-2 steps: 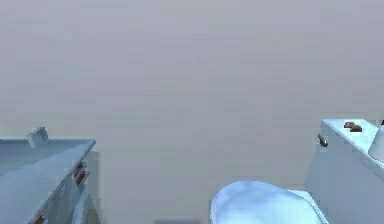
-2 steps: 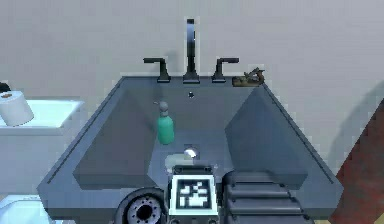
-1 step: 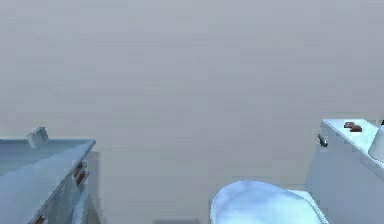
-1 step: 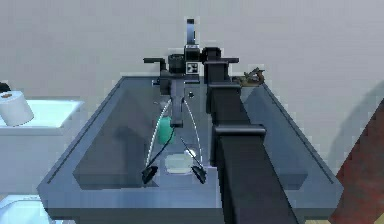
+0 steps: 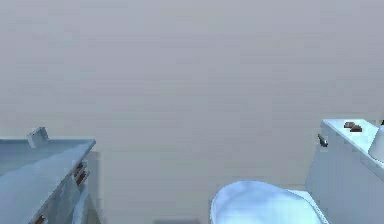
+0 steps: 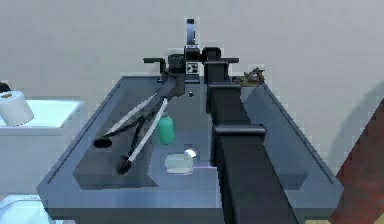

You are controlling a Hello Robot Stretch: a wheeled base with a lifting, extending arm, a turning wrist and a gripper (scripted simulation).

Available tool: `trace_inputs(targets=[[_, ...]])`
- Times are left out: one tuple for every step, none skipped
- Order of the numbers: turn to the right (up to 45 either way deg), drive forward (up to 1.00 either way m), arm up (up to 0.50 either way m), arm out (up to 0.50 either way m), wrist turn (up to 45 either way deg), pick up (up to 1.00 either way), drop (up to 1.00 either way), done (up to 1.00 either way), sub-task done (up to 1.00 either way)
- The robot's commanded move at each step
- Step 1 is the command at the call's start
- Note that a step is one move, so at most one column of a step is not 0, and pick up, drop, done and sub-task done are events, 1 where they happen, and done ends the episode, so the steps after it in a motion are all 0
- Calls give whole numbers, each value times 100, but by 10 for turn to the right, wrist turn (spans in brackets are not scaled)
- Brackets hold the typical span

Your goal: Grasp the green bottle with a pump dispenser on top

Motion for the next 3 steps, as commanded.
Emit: trace_inputs(targets=[[0, 0, 0, 0, 450, 0, 0, 0, 0], [0, 0, 0, 0, 450, 0, 0, 0, 0], [0, 0, 0, 0, 210, 0, 0, 0, 0]])
